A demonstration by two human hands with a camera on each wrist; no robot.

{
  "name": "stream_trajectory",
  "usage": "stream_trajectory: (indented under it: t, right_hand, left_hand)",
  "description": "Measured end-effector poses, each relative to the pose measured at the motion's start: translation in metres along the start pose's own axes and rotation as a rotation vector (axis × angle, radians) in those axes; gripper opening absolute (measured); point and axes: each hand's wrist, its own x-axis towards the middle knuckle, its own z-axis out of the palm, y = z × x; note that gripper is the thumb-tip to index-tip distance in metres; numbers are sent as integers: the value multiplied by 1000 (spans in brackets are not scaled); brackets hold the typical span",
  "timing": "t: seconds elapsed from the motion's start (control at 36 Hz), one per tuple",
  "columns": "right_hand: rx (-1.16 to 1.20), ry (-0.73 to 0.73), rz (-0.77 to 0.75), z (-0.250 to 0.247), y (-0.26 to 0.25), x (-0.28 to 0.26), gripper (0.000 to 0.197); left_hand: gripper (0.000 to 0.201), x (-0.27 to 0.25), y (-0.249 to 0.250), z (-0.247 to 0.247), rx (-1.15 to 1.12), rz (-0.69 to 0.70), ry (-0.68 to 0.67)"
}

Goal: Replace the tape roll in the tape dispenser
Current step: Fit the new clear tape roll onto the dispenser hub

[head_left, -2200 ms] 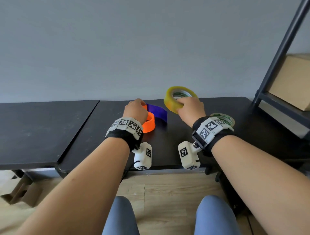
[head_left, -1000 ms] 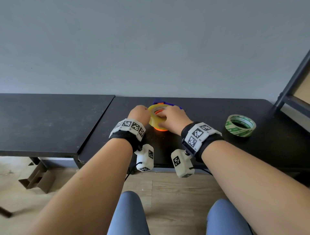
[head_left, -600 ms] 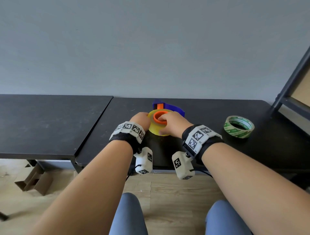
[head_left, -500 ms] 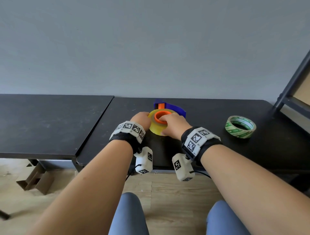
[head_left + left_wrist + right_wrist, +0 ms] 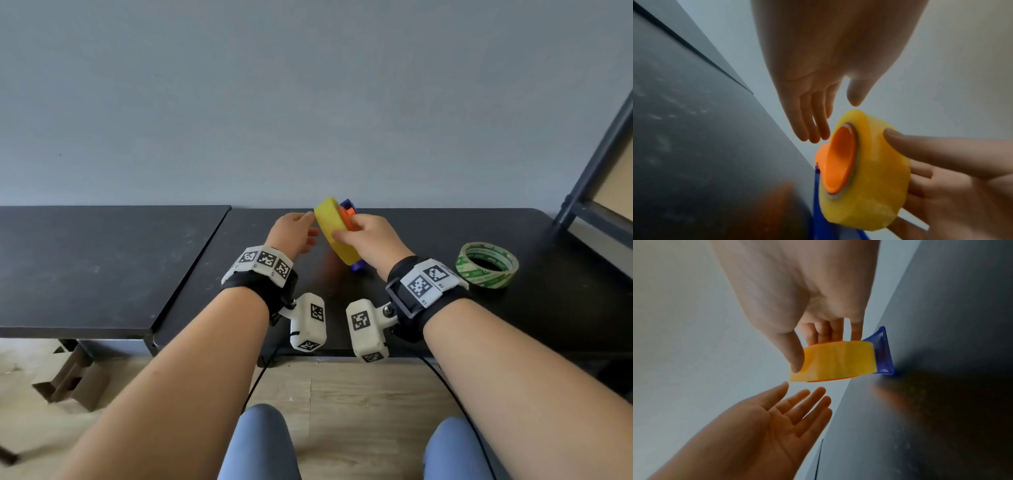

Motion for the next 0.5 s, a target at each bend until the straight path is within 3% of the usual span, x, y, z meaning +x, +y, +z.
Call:
stream_trajectory:
  t: [0.19, 0.33, 0.42, 0.5]
  right_hand:
    - [257, -4, 90, -12, 9, -6, 14]
    - [294, -9, 149, -20, 16, -8, 28]
    - [269, -28, 167, -24, 17, -7, 31]
    - [269, -32, 203, -25, 15, -3, 53]
  left_hand:
    - [21, 1, 14, 20, -142, 50, -36]
    - [31, 0, 12, 31, -147, 52, -81]
    - [26, -1, 17, 37, -159, 53, -81]
    - [26, 1, 19, 37, -179, 45, -81]
